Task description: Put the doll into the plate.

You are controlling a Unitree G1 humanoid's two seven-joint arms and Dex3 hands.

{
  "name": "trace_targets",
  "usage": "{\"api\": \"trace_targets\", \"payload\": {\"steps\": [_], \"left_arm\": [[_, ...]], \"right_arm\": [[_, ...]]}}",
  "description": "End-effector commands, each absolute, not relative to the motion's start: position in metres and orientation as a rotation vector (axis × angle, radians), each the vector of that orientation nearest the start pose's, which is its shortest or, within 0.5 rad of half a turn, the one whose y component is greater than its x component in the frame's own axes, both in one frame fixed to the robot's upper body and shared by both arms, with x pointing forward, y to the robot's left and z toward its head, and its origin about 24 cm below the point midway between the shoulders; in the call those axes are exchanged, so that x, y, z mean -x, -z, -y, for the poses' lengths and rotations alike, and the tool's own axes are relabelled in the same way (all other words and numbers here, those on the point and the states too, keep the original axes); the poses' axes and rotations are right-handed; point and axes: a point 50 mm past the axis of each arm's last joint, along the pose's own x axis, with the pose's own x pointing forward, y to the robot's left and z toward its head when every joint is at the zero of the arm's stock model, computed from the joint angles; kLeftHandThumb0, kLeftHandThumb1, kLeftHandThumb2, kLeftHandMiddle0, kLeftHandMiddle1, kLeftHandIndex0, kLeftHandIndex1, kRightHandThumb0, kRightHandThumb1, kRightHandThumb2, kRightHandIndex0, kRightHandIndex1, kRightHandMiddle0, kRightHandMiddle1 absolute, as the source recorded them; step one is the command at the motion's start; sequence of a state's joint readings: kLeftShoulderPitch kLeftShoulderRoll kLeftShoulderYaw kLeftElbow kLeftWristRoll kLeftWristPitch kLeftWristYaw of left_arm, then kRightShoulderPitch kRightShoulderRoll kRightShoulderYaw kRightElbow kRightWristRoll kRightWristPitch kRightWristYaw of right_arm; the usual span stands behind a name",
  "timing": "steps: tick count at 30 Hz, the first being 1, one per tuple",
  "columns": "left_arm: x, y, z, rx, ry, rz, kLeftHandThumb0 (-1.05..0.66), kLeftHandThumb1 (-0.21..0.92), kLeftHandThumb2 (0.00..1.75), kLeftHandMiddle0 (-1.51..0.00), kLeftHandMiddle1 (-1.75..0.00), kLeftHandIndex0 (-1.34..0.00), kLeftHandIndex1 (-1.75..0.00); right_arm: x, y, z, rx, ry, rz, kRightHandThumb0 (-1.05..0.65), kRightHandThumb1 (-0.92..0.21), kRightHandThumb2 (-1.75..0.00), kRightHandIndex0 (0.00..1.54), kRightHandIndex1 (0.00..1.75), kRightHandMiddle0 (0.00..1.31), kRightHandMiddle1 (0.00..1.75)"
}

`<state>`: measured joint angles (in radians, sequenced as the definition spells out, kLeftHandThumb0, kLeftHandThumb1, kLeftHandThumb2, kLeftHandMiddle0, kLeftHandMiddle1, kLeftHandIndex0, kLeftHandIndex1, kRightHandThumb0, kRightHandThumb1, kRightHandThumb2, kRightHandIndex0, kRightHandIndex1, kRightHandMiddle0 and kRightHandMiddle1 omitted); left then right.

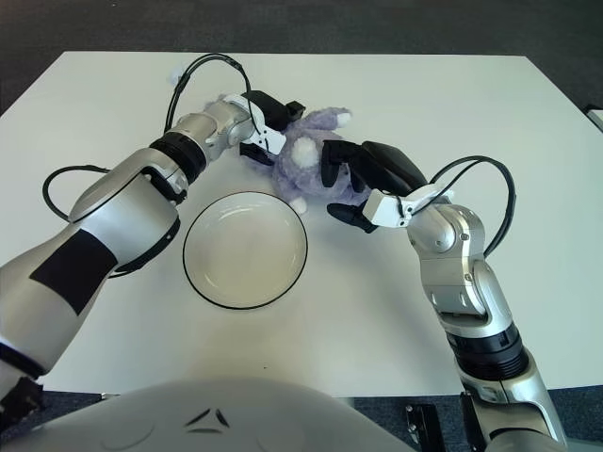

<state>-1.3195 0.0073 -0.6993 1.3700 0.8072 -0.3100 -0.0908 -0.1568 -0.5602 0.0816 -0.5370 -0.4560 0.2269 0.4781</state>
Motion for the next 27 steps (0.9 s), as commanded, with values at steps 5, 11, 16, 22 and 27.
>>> {"api": "trace_targets", "payload": {"steps": [5,11,16,22,27], "left_arm": [[-0.394,-0.137,-0.009,-1.497,0.693,0.314,0.54,0.15,1.48,-0.76,-1.70,-0.63,-1.75],[-0.395,-0.138,-0.014,-1.448,0.636,0.344,0.55,0.13,1.53,-0.76,-1.74,-0.77,-1.75],[-0.396,-0.139,-0.020,-1.377,0.582,0.364,0.55,0.14,1.53,-0.76,-1.75,-0.84,-1.75],[-0.399,-0.146,-0.030,-1.254,0.500,0.414,0.55,0.13,1.54,-0.76,-1.75,-0.90,-1.75],[-0.399,-0.147,-0.031,-1.168,0.446,0.415,0.55,0.13,1.54,-0.76,-1.75,-0.92,-1.75]], "right_arm": [[-0.248,-0.173,0.171,1.095,-0.396,0.272,-0.01,-0.19,-1.40,0.72,1.75,0.58,1.53],[-0.248,-0.173,0.175,1.083,-0.387,0.261,-0.01,-0.21,-1.38,0.70,1.75,0.56,1.55],[-0.248,-0.173,0.177,1.078,-0.377,0.257,-0.01,-0.22,-1.38,0.69,1.75,0.54,1.57],[-0.249,-0.174,0.181,1.101,-0.362,0.268,-0.01,-0.22,-1.39,0.69,1.75,0.53,1.59],[-0.250,-0.174,0.185,1.130,-0.339,0.287,-0.01,-0.21,-1.39,0.70,1.75,0.56,1.56]]}}
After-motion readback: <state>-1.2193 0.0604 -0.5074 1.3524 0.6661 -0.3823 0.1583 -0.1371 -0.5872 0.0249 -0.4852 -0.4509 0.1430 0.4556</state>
